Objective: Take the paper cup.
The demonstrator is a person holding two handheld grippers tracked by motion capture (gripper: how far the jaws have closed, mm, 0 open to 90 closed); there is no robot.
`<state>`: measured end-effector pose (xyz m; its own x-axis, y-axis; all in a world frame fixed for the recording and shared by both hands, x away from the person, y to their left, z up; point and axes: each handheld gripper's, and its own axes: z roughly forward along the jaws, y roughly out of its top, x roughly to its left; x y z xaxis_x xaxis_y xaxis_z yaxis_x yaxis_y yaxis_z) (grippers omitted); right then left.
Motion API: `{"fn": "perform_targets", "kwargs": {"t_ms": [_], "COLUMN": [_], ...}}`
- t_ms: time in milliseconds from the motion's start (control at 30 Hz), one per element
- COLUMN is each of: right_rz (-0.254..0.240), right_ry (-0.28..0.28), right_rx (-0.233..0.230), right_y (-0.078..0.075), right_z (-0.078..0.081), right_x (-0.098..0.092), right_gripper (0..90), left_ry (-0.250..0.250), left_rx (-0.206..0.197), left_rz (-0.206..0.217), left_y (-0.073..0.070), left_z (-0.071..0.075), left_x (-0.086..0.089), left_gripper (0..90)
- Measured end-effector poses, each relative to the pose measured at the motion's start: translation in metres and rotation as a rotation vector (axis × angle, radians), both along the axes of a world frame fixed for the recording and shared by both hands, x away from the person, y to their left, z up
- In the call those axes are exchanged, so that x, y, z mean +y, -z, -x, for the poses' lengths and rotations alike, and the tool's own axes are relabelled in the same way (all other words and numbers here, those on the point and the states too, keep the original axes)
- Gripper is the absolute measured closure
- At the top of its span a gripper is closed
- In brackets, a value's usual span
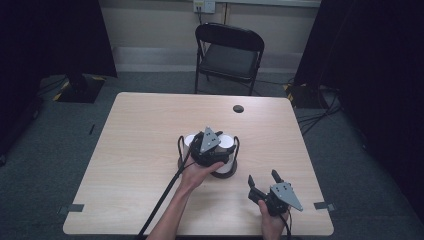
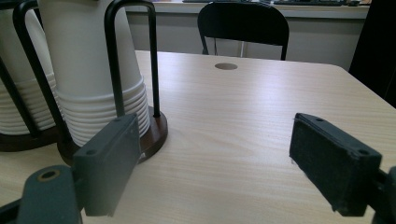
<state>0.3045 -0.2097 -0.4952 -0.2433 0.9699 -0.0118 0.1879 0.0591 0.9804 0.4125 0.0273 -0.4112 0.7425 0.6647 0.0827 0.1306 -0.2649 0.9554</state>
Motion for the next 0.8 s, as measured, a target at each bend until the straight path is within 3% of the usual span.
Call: {"fn": "perform_targets", "kwargs": {"t_ms": [133, 800], "right_rz": [0.002, 0.000], "right_ry": [0.004, 0.000], "right_rx": [0.002, 0.000], "right_y": [0.000, 0.000], "right_z": [0.000, 0.000], "right_x": [0.000, 0.000], "right_gripper": [15.8, 16.2], "left_ry": [-0.020, -0.035], "left_rx": [0.001, -0.011], "left_rz": [0.045, 0.111], "left_y": [-0.002, -0.014], "left_z": [0.002, 0.005], "left_x": [0.000, 0.005], "left_gripper": [34.5, 34.6]}}
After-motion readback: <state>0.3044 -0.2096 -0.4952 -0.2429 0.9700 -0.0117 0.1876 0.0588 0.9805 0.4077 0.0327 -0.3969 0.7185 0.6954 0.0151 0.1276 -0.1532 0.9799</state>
